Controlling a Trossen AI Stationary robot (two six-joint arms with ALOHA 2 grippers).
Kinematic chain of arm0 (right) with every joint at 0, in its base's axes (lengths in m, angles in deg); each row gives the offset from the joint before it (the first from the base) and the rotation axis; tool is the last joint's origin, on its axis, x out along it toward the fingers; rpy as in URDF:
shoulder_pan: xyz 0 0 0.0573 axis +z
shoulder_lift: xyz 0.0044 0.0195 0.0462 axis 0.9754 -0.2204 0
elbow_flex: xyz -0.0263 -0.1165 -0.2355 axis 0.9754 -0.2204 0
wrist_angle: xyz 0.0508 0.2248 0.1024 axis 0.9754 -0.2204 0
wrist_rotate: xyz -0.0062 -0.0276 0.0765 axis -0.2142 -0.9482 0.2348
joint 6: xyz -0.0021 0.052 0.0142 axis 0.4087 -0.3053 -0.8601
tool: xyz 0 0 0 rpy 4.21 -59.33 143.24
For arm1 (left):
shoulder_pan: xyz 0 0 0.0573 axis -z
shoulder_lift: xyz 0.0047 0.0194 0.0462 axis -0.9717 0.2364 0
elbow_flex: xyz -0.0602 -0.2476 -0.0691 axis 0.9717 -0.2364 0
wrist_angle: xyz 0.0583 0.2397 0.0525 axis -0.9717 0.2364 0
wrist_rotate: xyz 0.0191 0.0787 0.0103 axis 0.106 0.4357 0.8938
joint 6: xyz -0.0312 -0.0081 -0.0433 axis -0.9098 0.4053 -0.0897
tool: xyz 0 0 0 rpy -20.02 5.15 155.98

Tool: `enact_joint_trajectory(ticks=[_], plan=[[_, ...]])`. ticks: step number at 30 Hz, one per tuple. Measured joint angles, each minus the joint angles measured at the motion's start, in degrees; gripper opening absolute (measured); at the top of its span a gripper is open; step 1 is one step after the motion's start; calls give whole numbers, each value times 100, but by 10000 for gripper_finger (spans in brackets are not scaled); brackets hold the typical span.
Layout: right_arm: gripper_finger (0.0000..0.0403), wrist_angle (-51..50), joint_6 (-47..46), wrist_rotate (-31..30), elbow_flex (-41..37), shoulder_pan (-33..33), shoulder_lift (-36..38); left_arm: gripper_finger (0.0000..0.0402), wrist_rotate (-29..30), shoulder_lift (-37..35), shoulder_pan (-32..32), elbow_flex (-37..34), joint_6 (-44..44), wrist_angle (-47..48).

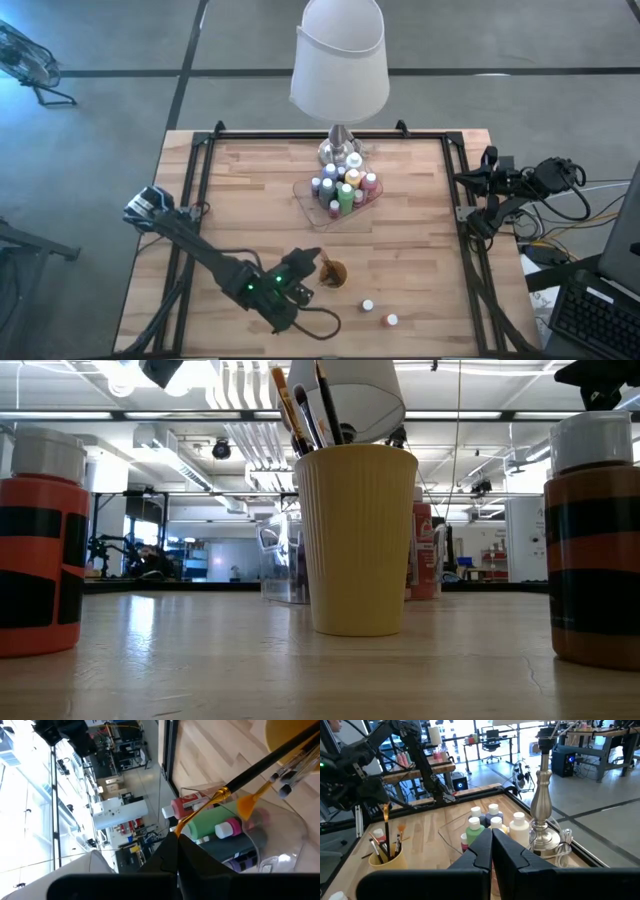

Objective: Pick & Place Paint Supplies
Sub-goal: Put the black paint brush into the yellow cup

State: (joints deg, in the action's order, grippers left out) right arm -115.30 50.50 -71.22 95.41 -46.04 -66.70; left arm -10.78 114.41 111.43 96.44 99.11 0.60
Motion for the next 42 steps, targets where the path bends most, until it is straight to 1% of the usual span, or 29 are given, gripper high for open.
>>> enact_joint_trajectory(ticks=[7,13,18,22,28,35,42], plan=[[8,0,-1,1,0,-1,1,0,-33,154,-16,0,21,-46],[8,0,-1,0,0,1,1,0,-70,385,-16,0,289,-54],[8,0,0,1,-1,0,-1,0,-75,502,-41,0,414,-244],[8,0,0,1,0,0,-1,0,-392,516,-59,0,422,-281],[8,0,-1,1,0,1,-1,1,-446,518,-60,0,426,-293],[8,0,-1,1,0,1,-1,20,-829,518,-58,0,690,-265],[8,0,-1,0,0,1,1,23,-835,518,-62,-4,754,-264]])
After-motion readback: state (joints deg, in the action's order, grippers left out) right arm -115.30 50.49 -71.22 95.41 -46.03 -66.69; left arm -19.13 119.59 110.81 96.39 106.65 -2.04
